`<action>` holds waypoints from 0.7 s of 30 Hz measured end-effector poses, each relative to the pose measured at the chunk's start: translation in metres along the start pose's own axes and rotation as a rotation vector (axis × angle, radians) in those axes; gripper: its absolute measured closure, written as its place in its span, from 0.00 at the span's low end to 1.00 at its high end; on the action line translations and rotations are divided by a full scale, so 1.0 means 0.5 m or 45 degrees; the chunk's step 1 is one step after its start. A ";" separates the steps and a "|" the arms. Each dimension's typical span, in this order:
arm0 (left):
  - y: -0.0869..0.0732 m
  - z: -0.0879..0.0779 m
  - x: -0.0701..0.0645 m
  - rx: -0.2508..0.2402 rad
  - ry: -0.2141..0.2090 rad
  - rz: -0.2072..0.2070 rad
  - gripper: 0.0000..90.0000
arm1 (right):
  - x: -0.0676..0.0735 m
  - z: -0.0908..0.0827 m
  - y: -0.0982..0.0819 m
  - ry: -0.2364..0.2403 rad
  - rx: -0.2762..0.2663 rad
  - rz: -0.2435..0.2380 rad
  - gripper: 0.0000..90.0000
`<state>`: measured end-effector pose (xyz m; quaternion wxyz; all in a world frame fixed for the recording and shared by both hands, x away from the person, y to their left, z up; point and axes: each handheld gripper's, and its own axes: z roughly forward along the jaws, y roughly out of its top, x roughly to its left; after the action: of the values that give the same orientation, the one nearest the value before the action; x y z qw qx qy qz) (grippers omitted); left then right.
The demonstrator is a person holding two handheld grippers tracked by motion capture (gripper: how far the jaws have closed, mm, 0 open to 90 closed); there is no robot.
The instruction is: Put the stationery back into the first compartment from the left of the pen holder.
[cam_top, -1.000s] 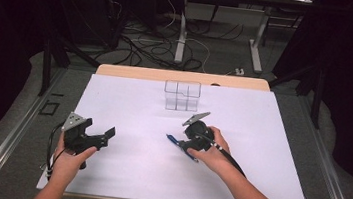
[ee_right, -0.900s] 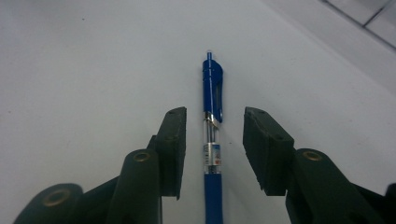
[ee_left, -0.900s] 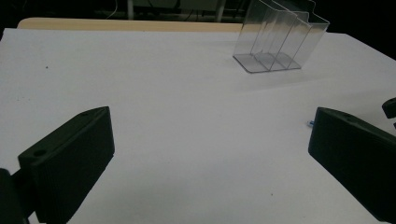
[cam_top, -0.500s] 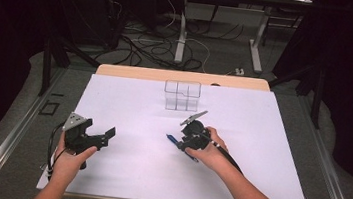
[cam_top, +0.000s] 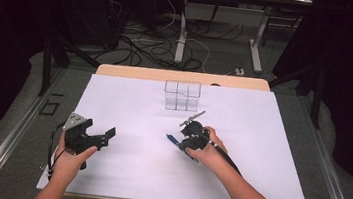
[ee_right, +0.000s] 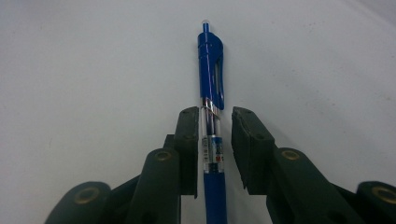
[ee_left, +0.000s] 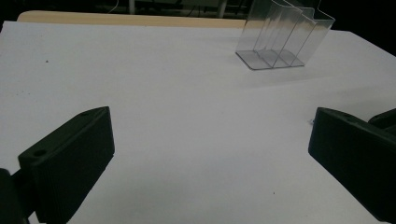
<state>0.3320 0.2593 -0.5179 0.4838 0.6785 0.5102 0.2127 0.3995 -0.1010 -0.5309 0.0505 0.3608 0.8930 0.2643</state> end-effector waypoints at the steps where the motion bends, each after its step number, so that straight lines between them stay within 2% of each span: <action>1: 0.000 0.000 0.000 0.000 0.000 0.005 0.00 | 0.000 0.001 0.000 -0.002 0.008 -0.010 0.81; 4: 0.000 0.000 0.000 0.002 0.002 0.006 0.00 | 0.000 0.006 -0.002 0.001 0.022 -0.034 0.82; 5: 0.000 0.000 0.000 0.003 0.001 0.007 0.00 | 0.003 0.007 -0.003 0.003 0.033 -0.011 0.82; 7: 0.000 0.000 0.000 0.007 0.002 0.008 0.00 | 0.002 0.011 -0.003 -0.006 0.028 -0.034 0.83; 8: 0.000 0.000 0.000 0.008 0.002 0.008 0.00 | 0.002 0.017 -0.006 0.000 -0.023 -0.030 0.84; 9: 0.000 0.000 0.000 0.008 0.002 0.009 0.00 | 0.003 0.012 -0.004 -0.001 0.034 -0.030 0.84; 13: 0.000 0.000 0.000 0.010 0.002 0.012 0.00 | 0.004 0.016 -0.005 -0.005 0.046 -0.031 0.86; 21: 0.000 0.000 0.000 0.013 0.000 0.013 0.01 | 0.005 0.017 -0.005 -0.027 0.040 -0.078 0.88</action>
<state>0.3320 0.2593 -0.5182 0.4793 0.6835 0.5078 0.2128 0.3984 -0.0971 -0.5393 0.0623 0.3368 0.9071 0.2447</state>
